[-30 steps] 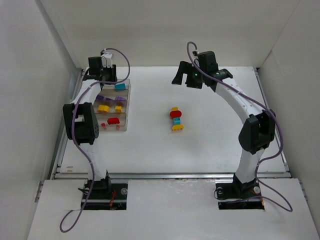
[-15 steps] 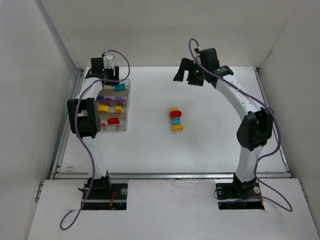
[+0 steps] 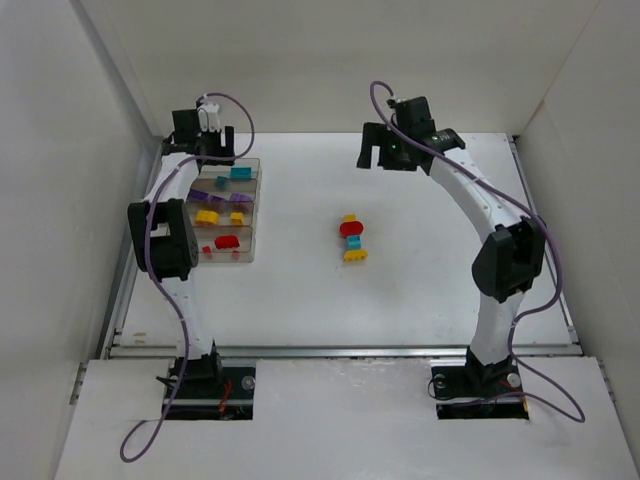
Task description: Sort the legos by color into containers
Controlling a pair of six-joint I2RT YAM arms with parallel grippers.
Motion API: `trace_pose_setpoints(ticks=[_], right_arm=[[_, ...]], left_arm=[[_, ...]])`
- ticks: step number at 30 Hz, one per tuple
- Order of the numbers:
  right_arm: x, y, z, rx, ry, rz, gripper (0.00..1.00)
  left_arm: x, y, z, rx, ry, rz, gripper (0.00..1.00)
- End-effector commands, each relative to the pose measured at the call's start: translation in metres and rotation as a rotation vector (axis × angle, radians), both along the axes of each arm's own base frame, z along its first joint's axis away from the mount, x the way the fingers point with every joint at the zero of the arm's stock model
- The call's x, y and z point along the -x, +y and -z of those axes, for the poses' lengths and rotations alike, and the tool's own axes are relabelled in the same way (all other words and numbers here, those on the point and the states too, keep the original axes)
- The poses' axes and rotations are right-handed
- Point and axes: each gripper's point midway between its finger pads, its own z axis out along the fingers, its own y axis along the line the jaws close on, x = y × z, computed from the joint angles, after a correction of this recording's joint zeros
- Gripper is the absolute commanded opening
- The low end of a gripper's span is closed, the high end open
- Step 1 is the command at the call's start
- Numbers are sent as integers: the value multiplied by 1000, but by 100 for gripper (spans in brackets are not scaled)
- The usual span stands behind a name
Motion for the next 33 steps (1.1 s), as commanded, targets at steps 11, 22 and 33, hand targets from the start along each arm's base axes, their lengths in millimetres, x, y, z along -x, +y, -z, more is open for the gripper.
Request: trace_pose_setpoints(ticks=[11,22,33], right_arm=[[43,52,41,293,-15,-215,100],[40,67,115,287,146,-222,100],[50,72,148,278,217,-261,85]], left_arm=[[81,-66,-170,-11,-245,209,73],[116,-71,-139,12,-164,209,73],[117,-78,-141,60,-165,218,73]])
